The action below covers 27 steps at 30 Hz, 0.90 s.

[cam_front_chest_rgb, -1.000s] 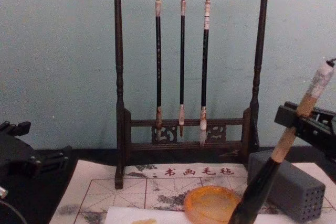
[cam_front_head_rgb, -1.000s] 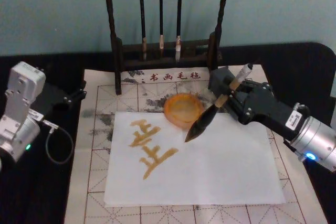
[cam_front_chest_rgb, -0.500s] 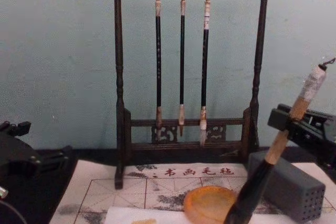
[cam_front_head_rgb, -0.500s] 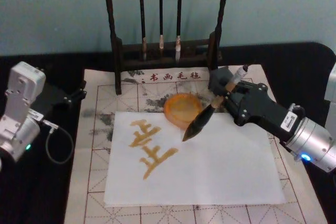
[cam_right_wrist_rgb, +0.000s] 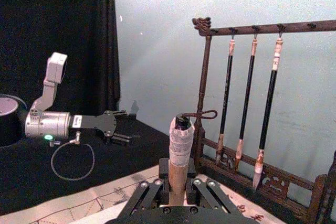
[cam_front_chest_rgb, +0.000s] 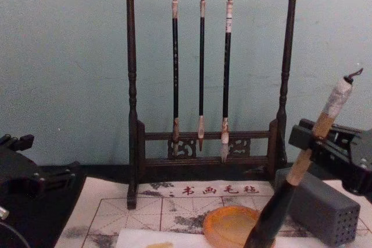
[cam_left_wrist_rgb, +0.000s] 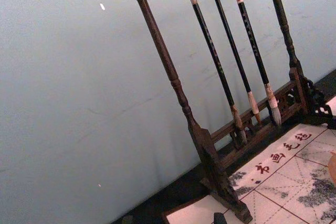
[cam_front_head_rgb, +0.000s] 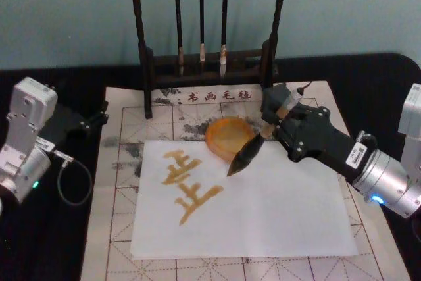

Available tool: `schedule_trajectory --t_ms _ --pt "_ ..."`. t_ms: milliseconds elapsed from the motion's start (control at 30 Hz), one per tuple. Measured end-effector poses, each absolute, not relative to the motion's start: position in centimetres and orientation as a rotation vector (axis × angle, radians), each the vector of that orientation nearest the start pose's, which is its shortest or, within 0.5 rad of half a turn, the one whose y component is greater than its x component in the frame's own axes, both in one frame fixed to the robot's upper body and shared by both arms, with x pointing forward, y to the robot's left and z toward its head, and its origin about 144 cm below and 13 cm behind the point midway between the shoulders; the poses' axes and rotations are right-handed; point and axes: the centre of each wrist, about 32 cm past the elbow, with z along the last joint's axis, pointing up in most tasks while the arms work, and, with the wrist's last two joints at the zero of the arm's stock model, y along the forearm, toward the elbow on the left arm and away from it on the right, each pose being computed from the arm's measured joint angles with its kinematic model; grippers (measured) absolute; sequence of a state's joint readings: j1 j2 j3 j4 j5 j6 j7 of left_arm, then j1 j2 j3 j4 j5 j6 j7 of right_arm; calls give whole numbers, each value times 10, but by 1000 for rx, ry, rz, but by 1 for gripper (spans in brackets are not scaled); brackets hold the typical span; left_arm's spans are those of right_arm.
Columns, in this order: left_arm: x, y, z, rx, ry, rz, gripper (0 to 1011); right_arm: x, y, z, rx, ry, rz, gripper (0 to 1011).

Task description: Pick up the brush from the inkstone, write on the paper, then place the brush back to its original position.

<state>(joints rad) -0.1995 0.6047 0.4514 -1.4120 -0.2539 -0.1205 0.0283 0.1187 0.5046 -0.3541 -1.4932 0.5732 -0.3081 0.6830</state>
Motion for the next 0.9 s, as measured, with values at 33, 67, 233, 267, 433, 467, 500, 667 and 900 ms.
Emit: schedule_trajectory --t_ms 33,67,233,267,433,467,500,667,900 --pt "489 310 1140 304 -285 1248 1001 475 -285 1145 148 -129 -627 187" --pt "489 310 1140 304 -285 1248 1001 475 -285 1144 147 -130 -626 187" --pt "489 310 1140 304 -285 1248 1001 475 -285 1143 144 -138 -624 187" --pt "489 310 1140 304 -285 1248 1001 475 -285 1143 144 -138 -624 187" --pt "489 310 1140 304 -285 1248 1001 474 -285 1142 141 -143 -619 187" --pt "489 310 1140 304 -285 1248 1001 474 -285 1142 141 -143 -618 187" --pt "489 310 1140 304 -285 1248 1001 473 -286 1142 139 -144 -616 187" --pt "489 310 1140 304 -285 1248 1001 470 -288 1142 134 -145 -607 187" --pt "489 310 1140 304 -285 1248 1001 466 -291 1143 131 -144 -595 187"
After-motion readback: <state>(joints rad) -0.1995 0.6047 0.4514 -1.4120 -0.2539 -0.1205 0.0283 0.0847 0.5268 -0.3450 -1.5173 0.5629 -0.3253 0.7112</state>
